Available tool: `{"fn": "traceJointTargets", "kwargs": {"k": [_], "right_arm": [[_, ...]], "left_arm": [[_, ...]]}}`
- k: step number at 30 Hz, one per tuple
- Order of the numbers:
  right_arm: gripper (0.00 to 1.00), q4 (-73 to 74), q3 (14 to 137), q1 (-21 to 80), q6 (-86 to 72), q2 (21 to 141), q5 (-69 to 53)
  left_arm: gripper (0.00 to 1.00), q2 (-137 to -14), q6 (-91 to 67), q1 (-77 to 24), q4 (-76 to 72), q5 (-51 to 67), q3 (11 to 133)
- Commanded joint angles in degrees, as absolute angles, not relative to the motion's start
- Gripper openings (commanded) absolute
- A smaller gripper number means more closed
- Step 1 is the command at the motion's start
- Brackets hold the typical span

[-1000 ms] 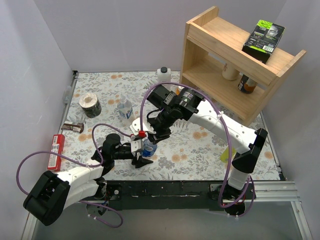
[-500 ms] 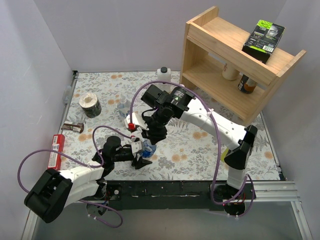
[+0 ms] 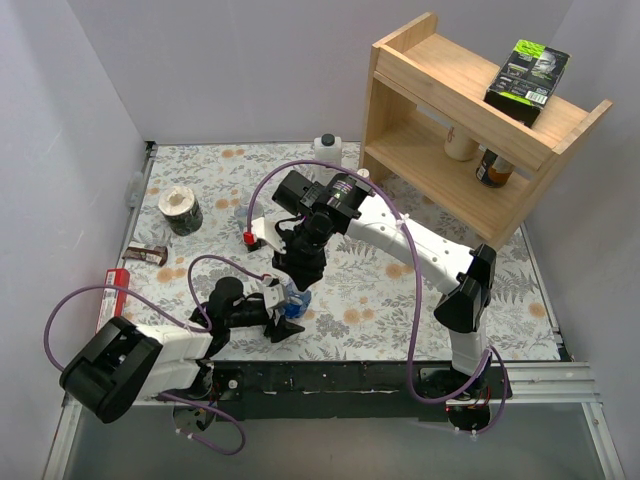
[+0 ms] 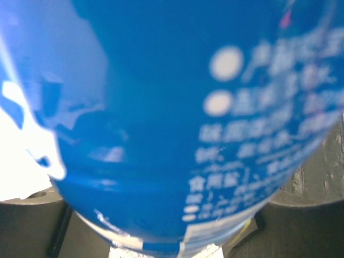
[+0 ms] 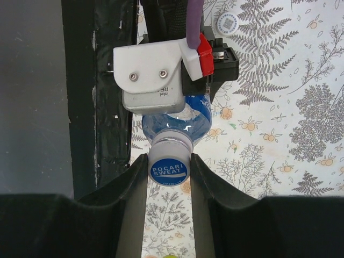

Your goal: Screw on the bottle caps

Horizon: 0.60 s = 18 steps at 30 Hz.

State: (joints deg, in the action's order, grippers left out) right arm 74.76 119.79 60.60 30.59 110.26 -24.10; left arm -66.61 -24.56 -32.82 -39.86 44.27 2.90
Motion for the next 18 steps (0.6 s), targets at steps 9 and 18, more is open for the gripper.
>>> {"fn": "traceJointTargets", "kwargs": {"k": [9,18], "right_arm": [[0.25,73.7,120.3,61.4,29.9,111.4,-20.9],[0.32,72.9,119.8,61.5,31.1,108.5,-19.1]], "left_arm": [[0.00,-67.5,-26.4,-33.1,-48.9,45.3,3.8],[0.00,-68.0,-26.5,-33.0,-48.8,44.9,3.8]]}}
